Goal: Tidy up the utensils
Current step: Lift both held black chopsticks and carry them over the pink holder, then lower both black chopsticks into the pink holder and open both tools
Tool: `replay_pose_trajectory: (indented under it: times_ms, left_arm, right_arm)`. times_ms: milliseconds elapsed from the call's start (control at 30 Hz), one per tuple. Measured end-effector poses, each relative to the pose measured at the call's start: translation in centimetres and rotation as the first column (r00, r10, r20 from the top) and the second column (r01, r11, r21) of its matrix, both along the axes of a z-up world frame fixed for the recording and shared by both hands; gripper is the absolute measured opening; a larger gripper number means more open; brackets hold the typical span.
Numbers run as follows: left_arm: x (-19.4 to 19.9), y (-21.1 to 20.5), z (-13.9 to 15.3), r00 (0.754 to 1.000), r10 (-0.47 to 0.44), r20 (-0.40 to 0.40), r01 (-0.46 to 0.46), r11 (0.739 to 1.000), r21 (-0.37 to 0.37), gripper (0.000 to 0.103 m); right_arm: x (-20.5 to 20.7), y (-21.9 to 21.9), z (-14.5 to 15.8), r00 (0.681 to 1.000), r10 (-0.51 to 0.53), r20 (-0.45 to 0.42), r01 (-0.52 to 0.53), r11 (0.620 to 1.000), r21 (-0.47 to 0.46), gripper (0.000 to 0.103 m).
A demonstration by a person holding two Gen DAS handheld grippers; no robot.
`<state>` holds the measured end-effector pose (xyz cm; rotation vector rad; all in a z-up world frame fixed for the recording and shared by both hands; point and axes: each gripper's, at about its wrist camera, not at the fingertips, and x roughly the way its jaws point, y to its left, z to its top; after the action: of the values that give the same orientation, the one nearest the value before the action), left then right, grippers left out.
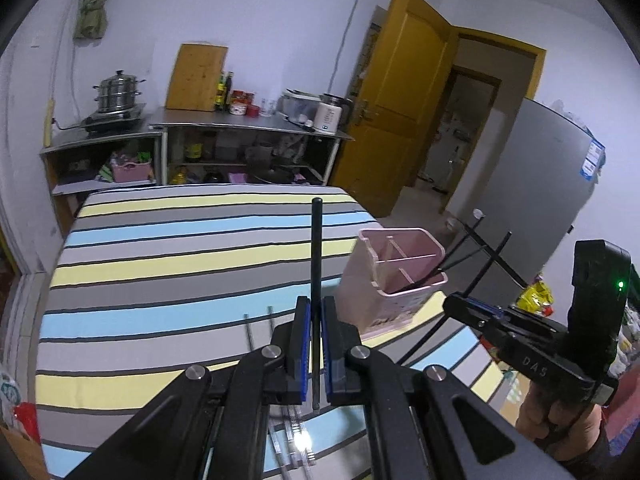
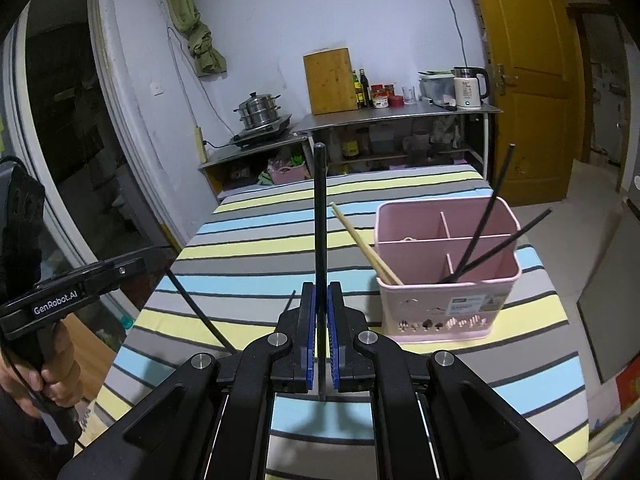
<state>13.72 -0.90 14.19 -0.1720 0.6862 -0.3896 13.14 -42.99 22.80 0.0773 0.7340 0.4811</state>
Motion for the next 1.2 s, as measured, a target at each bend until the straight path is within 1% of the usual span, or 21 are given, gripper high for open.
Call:
replay_pose_trajectory:
  times_ms: [167,367,500,600,667,833,1000,1200]
  left_arm:
    - [1.3,-2.1,1.3,0.999,-0.043,0.006,0.043,0.998,-0.039,0.005]
    - [3.6,-4.2,3.9,0.996,-0.074,0.043,0.077,0.992,-0.096,0.005]
    - [5.4,-5.2,5.3,0.995,-0.074,0.065,0.082,0.988,-0.131,0.005]
    - [6.8,-6.0,6.2,0.994,-0.062,0.09,0.074,0.988,-0.139,0.005]
    - [7.8,-6.5,6.3,0.994,-0.058,0.093,0.071,0.987,-0.145,0.005]
    - [10.1,-8.1,5.5,0.995,-0.045,0.091,0.057,0.99,-0.132,0.005]
    - [11.6,-9.4,3.5,0.996,-0.048,0.073,0.055,0.993,-0.103,0.005]
    - [12.7,-10.8,1.1,0.996,-0.074,0.045,0.077,0.995,-0.065,0.005]
  right_arm:
    - [0.2,-1.8,1.3,0.999,-0.035,0.024,0.034,0.999,0.012,0.006]
    - [1.1,-4.2,4.3,0.991,-0.1,0.084,0.097,0.995,0.039,0.006]
    - [1.6,-5.5,6.3,0.98,-0.14,0.138,0.133,0.989,0.057,0.006]
    - [2.2,-6.1,7.5,0.97,-0.17,0.176,0.159,0.985,0.071,0.006]
    - [2.8,-6.4,7.9,0.962,-0.188,0.196,0.176,0.981,0.078,0.006]
    - [4.5,-6.2,7.4,0.953,-0.212,0.216,0.202,0.977,0.069,0.006]
    - [6.1,-6.0,5.1,0.956,-0.215,0.197,0.208,0.976,0.059,0.006]
    - [6.7,-5.8,3.0,0.962,-0.208,0.179,0.206,0.978,0.03,0.006]
